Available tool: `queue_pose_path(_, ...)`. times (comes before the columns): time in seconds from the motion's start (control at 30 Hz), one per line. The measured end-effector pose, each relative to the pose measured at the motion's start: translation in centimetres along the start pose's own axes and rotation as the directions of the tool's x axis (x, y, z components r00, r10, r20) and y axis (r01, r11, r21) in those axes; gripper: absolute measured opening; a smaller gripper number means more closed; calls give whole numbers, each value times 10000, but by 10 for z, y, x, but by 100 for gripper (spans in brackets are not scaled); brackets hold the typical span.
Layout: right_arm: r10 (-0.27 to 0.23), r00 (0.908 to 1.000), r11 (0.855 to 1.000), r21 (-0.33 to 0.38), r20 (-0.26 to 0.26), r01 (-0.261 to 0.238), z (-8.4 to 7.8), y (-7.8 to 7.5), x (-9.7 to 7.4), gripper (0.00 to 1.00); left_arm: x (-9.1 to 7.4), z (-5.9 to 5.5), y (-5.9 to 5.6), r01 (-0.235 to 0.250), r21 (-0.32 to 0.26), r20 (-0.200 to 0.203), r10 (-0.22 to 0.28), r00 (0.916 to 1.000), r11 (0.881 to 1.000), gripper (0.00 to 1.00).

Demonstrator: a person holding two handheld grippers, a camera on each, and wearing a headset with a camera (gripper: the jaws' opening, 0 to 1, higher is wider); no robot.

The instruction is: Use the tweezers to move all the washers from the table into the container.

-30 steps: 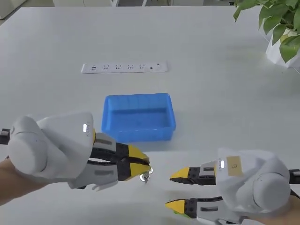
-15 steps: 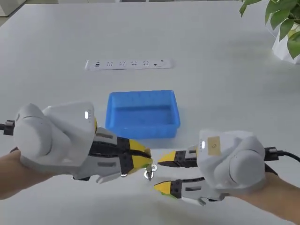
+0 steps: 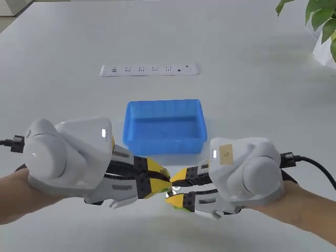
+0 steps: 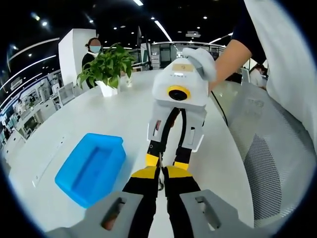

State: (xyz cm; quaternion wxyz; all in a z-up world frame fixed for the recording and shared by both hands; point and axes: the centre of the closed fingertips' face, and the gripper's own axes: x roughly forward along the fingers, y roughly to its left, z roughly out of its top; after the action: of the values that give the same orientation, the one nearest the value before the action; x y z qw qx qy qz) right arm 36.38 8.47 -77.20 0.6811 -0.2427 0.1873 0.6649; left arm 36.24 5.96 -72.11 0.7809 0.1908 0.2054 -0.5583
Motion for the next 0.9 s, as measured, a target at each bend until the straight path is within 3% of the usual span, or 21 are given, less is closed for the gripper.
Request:
queue_pose_path(0.43,322,9994,9986,-422,-110,-326,0,3,1,10,3,3,-1,70,56,24,-71,10000,10000,8)
queue_pose_path(0.73,381,9992,9991,-196,77,-380,0,1,1,9,4,3,1,-205,63,21,205,9998,9998,8)
queue_pose_path(0.9,332,9993,9993,-164,194,-329,3,1,1,9,3,7,3,-228,-445,163,236,9996,9987,8)
